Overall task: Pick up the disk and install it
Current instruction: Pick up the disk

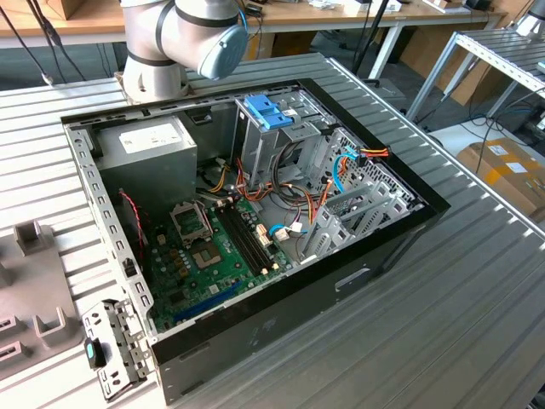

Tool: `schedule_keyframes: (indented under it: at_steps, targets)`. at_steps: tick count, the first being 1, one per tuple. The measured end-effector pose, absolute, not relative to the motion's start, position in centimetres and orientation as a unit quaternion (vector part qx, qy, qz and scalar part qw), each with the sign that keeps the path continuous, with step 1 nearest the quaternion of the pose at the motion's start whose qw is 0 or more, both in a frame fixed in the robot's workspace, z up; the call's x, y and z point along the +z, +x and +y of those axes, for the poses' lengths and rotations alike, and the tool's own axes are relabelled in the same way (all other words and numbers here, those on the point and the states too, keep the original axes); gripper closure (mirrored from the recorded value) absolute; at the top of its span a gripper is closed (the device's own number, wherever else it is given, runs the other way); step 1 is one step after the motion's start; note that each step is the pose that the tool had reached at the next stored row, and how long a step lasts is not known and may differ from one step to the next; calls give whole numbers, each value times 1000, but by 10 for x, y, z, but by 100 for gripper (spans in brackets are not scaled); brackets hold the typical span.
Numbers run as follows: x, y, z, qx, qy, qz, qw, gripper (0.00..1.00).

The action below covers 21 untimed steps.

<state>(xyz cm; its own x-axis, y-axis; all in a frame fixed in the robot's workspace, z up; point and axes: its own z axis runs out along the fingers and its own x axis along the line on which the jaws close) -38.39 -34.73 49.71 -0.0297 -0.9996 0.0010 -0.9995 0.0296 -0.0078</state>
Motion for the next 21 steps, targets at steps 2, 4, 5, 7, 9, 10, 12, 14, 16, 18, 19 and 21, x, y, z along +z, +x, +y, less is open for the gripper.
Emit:
schedule_keyframes:
  at_steps: [2, 4, 5, 7, 9, 10, 12, 14, 16, 18, 19, 21]
  targets:
    - [497, -380, -347, -3, -697, 718, 2, 65]
    - [497, -378, -347, -3, -697, 718, 2, 65]
    - [497, -377, -347, -3, -697, 718, 2, 65]
    - [497, -374, -347, -3, -697, 718, 2, 65]
    - [497, -372, -347, -3, -697, 718, 2, 65]
    - [497, -371, -347, -3, -697, 718, 2, 65]
    - [497, -371, -347, -3, -696, 718, 2, 65]
    - [497, -370, -347, -3, -697, 718, 2, 65]
    - [497, -370, -347, -3, -697, 718, 2, 65]
    - [497, -370, -347, -3, -697, 718, 2, 65]
    - [497, -370, -347, -3, -697, 718, 2, 65]
    - [497, -370, -347, -3, -697, 718, 2, 65]
